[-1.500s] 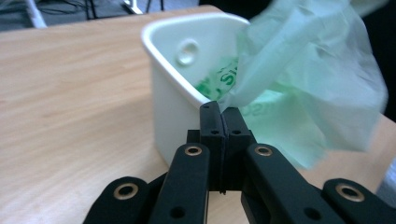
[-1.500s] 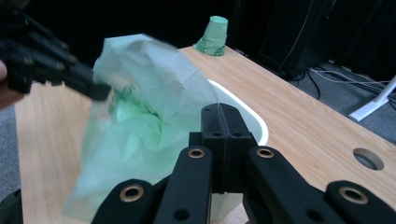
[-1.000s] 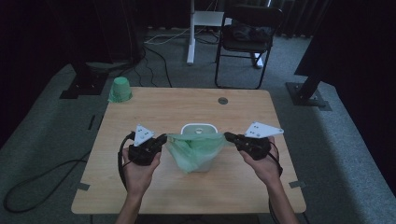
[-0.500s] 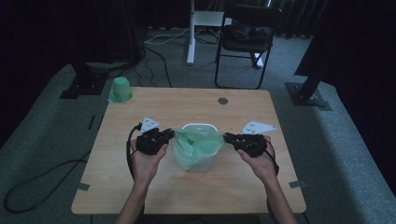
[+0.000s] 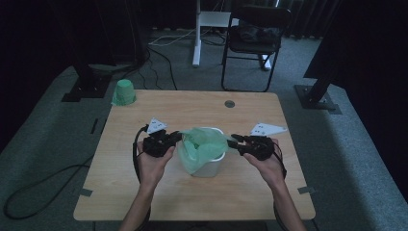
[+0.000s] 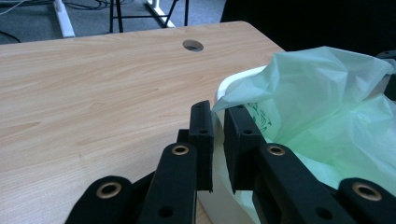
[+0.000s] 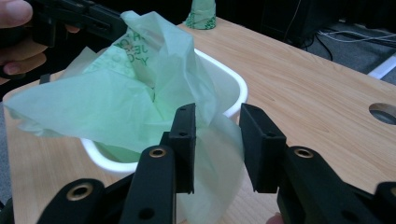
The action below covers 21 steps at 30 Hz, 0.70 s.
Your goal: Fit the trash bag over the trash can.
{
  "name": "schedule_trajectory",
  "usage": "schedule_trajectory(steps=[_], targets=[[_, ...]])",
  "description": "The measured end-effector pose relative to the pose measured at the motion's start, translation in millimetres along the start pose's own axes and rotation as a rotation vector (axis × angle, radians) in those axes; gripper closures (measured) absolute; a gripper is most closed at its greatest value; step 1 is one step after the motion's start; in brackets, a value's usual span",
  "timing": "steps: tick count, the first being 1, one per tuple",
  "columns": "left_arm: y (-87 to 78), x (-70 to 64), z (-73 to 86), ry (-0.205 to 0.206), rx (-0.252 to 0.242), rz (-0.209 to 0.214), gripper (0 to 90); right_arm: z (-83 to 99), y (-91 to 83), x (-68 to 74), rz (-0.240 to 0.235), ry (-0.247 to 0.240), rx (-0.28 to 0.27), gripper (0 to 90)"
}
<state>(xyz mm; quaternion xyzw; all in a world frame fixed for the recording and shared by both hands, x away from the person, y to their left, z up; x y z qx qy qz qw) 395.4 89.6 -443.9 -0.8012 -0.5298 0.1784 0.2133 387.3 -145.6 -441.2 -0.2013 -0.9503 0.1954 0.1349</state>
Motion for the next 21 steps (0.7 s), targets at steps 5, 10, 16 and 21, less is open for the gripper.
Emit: schedule_trajectory(steps=[5, 10, 16, 21], targets=[[-0.2, -0.5, -1.4, 0.002, -0.004, 0.005, 84.4, -4.4, -7.6, 1.6, 0.001, -0.006, -0.026, 63.5], [-0.9, -1.8, -3.5, 0.002, -0.008, 0.014, 85.8, -12.8, -13.6, 2.7, -0.004, -0.009, -0.064, 62.1], [-1.2, -3.7, -5.8, 0.007, -0.013, 0.029, 87.0, -16.0, -7.2, 2.2, -0.015, -0.005, -0.057, 61.4], [1.6, -2.7, -7.0, 0.008, -0.012, 0.041, 88.0, -12.0, 6.6, -3.6, -0.034, 0.016, -0.026, 62.4]])
Point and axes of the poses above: each handheld gripper's, and its own axes: y roughly forward along the jaws, z roughly out of its underside, x roughly to its left, the point moved 8 cm from there along y, roughly forward along the jaws, and after that the axes turned 13 degrees about -z, right-handed, at the moved point
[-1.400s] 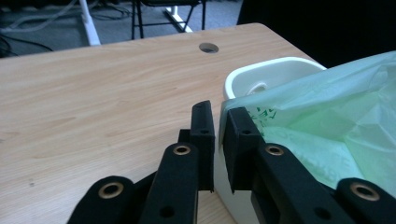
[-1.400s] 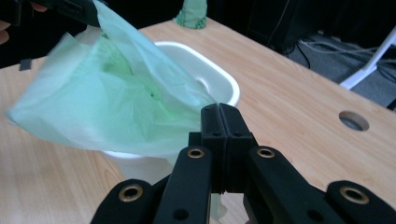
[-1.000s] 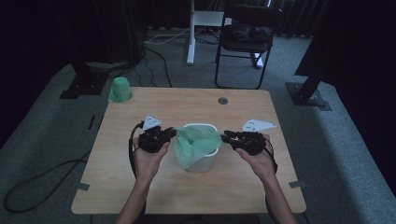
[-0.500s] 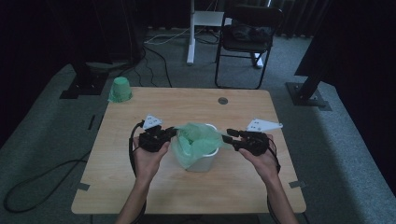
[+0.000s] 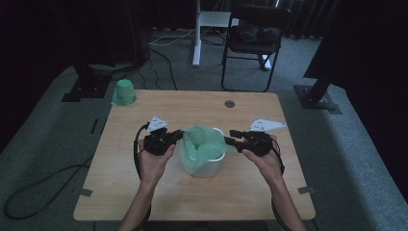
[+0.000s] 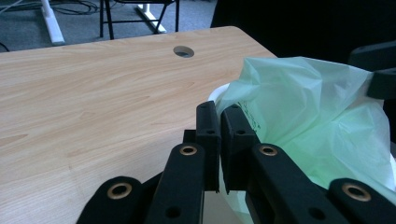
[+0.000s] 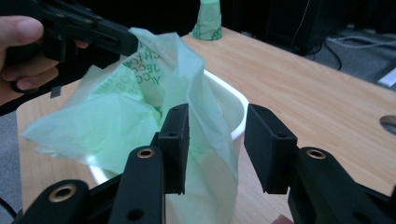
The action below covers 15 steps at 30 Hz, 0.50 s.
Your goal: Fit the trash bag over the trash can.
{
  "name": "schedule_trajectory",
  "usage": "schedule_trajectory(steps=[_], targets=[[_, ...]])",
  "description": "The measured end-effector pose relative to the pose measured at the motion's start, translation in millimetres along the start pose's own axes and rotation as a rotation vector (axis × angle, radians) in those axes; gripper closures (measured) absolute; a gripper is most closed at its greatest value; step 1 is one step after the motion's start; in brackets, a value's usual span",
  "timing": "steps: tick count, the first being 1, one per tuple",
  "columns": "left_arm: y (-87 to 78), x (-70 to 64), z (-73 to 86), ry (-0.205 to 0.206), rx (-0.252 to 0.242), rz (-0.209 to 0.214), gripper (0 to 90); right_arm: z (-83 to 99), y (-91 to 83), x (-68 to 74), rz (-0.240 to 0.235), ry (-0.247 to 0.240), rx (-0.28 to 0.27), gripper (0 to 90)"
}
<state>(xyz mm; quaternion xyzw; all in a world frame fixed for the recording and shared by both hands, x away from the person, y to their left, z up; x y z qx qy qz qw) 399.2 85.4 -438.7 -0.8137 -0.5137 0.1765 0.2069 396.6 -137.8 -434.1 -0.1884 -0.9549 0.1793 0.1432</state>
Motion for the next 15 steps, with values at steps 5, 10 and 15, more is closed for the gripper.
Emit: schedule_trajectory(steps=[5, 10, 15], targets=[[7.7, 1.5, -1.0, -0.007, 0.006, 0.009, 89.3, 2.9, 8.5, -9.9, 0.002, 0.018, 0.039, 84.7], [16.9, 4.9, -2.2, -0.028, 0.015, 0.014, 89.6, 2.9, 11.5, -19.3, 0.033, 0.029, 0.047, 90.0], [27.6, 10.2, -4.1, -0.066, 0.031, 0.020, 89.6, 5.0, 13.9, -32.2, 0.083, 0.053, 0.057, 90.0]])
Point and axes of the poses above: each handheld gripper's, and its own axes: y roughly forward along the jaws, z roughly out of its underside, x roughly to its left, the point moved 8 cm from there along y, roughly forward along the jaws, and after that the axes turned 13 degrees about -z, right-handed, at the moved point
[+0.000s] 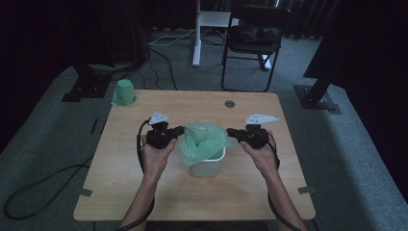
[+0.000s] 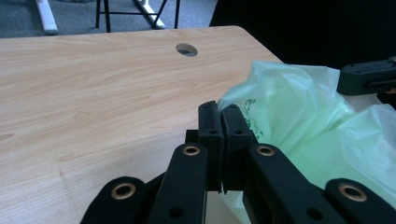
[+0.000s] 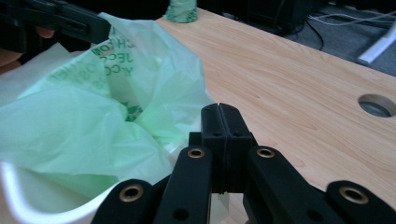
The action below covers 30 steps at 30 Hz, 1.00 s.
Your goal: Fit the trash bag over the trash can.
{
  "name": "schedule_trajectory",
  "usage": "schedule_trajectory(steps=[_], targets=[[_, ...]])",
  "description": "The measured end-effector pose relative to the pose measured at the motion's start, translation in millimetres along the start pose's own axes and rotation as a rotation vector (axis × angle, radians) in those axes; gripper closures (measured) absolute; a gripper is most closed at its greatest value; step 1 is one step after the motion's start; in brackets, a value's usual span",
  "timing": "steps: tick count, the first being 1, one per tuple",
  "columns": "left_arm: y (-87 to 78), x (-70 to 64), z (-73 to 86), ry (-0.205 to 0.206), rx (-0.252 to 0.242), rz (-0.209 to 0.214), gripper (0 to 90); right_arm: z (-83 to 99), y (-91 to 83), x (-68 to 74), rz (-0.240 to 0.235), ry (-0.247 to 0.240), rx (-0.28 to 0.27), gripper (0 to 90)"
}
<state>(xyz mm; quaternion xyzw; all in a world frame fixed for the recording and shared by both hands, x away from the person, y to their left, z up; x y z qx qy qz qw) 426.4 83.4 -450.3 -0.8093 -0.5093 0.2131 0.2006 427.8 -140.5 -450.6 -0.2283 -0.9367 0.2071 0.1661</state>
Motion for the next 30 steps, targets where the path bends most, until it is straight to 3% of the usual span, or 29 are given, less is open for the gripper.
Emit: schedule_trajectory(steps=[8, 16, 24, 28, 30], targets=[[20.6, 6.9, 6.0, -0.051, 0.058, 0.003, 89.1, 6.3, 7.0, -15.8, 0.038, 0.046, 0.017, 90.0], [29.6, 5.9, 17.3, -0.054, 0.108, 0.019, 87.7, 21.8, 14.9, -20.5, 0.036, 0.064, 0.082, 90.0], [24.8, 11.8, 31.7, -0.066, 0.127, 0.027, 82.2, 39.6, 15.0, -19.2, 0.035, 0.063, 0.147, 89.6], [13.8, 16.1, 33.5, -0.086, 0.100, 0.038, 75.2, 42.2, 3.8, -17.4, 0.054, 0.061, 0.122, 75.9], [7.3, 18.2, 32.7, -0.094, 0.083, 0.045, 73.6, 41.1, -0.2, -16.5, 0.058, 0.059, 0.109, 74.1]])
Point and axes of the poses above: each handheld gripper's, and its own axes: y roughly forward along the jaws, z roughly out of its underside, x roughly to its left, the point moved 8 cm from there along y, roughly forward along the jaws, and after that the axes turned 13 degrees about -z, right-handed, at the moved point
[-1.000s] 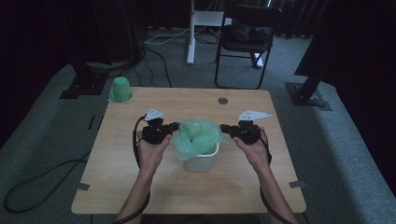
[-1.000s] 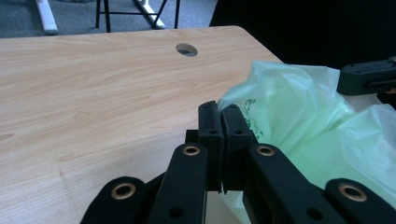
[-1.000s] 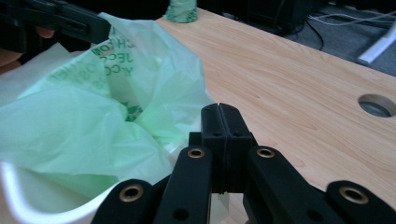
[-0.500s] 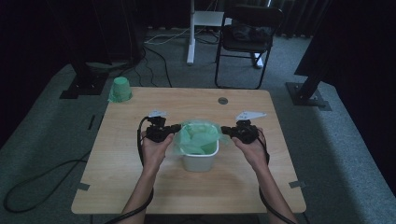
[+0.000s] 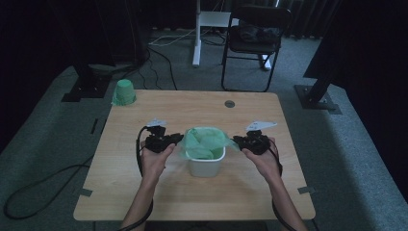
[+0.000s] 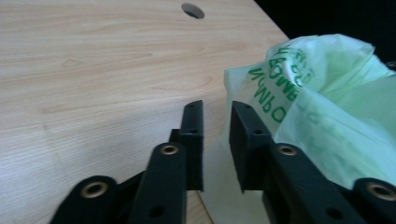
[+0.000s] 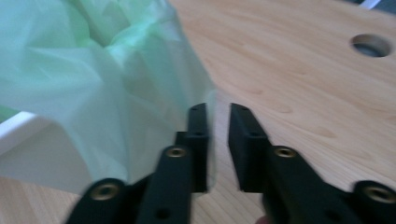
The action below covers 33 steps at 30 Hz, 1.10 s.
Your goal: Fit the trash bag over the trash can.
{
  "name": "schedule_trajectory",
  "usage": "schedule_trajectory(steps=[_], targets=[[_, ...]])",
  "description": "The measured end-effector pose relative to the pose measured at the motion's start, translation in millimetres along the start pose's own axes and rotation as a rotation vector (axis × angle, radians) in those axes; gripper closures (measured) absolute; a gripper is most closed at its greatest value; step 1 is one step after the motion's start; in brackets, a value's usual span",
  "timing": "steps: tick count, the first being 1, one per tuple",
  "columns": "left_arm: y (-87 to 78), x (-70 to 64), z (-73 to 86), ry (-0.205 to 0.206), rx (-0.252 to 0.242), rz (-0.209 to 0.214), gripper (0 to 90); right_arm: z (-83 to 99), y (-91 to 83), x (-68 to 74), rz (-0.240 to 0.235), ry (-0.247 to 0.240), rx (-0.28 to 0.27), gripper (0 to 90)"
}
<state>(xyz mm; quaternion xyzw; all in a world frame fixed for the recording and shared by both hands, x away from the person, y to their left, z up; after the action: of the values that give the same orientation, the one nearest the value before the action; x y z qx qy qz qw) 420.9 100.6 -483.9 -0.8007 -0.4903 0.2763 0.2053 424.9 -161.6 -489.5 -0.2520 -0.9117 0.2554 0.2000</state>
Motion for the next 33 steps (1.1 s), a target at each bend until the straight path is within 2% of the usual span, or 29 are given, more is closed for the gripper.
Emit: schedule_trajectory(steps=[2, 6, 9, 11, 14, 17, 20, 23, 26, 30, 33], targets=[[-6.2, 1.2, -0.3, -0.001, -0.012, 0.003, 69.1, -4.3, -14.6, 4.6, 0.013, -0.018, -0.035, 68.5], [-12.2, 1.2, -0.1, -0.001, -0.024, 0.008, 66.7, -13.2, -31.6, 14.5, 0.018, -0.045, -0.086, 66.0], [-14.9, -1.7, 1.3, 0.003, -0.025, 0.023, 65.1, -19.9, -41.8, 29.2, -0.018, -0.074, -0.129, 65.1], [-15.8, -4.2, 2.5, 0.003, -0.026, 0.033, 64.4, -22.2, -44.1, 40.1, -0.044, -0.099, -0.138, 64.5], [-16.3, -7.6, 3.9, -0.001, -0.025, 0.053, 63.5, -23.1, -41.1, 53.5, -0.070, -0.129, -0.126, 62.1], [-15.6, -9.0, 5.1, -0.004, -0.022, 0.061, 63.5, -23.4, -34.4, 58.3, -0.087, -0.136, -0.117, 61.8], [-15.0, -9.8, 6.4, -0.003, -0.016, 0.074, 63.5, -20.7, -26.0, 57.3, -0.093, -0.130, -0.091, 64.7], [-14.7, -10.4, 7.4, 0.001, -0.015, 0.079, 63.5, -15.4, -19.4, 55.4, -0.114, -0.126, -0.061, 77.3], [-14.9, -9.6, 8.0, -0.002, -0.015, 0.078, 62.9, -9.1, -16.7, 52.7, -0.109, -0.135, -0.025, 88.5], [-15.2, -7.2, 8.3, -0.009, -0.018, 0.073, 62.6, 0.5, -14.8, 46.9, -0.092, -0.151, 0.028, 90.0], [-14.9, -5.5, 8.6, -0.016, -0.016, 0.068, 62.5, 6.7, -12.4, 41.9, -0.083, -0.144, 0.053, 90.0]])
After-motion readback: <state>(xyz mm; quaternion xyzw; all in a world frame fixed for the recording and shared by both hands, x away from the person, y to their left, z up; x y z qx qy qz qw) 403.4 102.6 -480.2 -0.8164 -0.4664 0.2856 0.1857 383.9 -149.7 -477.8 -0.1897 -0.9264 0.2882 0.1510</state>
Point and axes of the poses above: each handheld gripper's, and its own axes: y roughly forward along the jaws, z roughly out of its underside, x roughly to its left, the point moved 8 cm from there along y, roughly forward along the jaws, and after that the axes turned 13 degrees about -z, right-handed, at the moved point
